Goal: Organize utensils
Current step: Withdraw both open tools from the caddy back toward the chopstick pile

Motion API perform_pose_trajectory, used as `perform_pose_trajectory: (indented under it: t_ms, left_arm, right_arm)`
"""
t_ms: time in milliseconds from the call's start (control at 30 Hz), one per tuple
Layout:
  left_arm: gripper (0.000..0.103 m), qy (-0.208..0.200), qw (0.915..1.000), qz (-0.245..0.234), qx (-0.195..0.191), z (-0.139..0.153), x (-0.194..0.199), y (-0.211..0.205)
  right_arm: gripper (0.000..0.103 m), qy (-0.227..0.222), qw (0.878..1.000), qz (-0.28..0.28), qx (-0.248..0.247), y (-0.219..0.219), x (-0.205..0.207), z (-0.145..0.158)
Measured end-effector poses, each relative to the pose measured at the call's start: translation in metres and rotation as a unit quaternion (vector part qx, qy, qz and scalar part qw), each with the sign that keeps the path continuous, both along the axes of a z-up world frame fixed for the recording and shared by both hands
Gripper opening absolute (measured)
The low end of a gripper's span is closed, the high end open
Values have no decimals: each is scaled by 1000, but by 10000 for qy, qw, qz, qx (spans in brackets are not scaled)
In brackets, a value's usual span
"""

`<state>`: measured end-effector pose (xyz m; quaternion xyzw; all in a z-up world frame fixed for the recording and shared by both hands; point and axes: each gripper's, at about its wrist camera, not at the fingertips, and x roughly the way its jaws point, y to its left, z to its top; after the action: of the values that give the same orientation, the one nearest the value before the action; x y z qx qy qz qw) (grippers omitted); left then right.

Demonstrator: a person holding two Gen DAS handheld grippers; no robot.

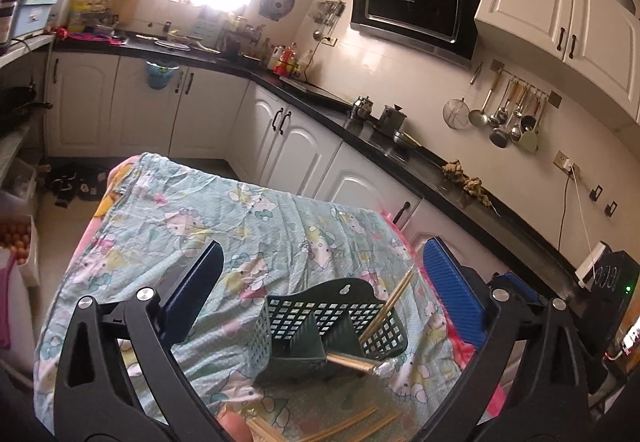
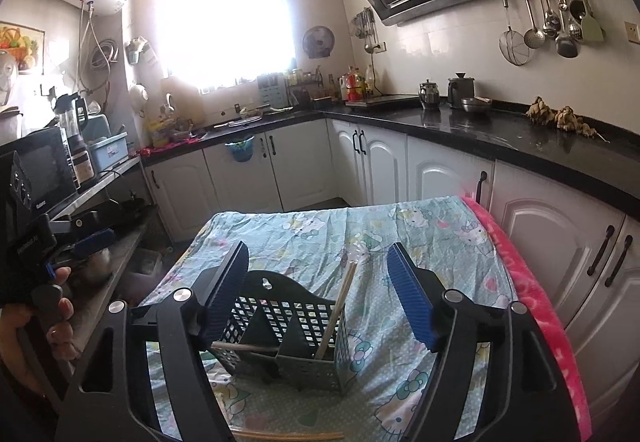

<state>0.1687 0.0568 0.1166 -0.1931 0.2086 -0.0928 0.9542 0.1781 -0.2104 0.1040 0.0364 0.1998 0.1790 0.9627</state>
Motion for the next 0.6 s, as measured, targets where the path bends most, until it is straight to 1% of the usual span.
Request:
perform_pose_trajectory:
  t_ms: [233,600]
  left_arm:
    - [92,22,10000,30,-8,-6,-16,3]
    - [92,157,9998,85,45,-25,-39,4]
  right_arm:
    - [71,-13,10000,48,-28,1,-13,-3]
    - [72,78,9997,189,-103,8,-31,-12]
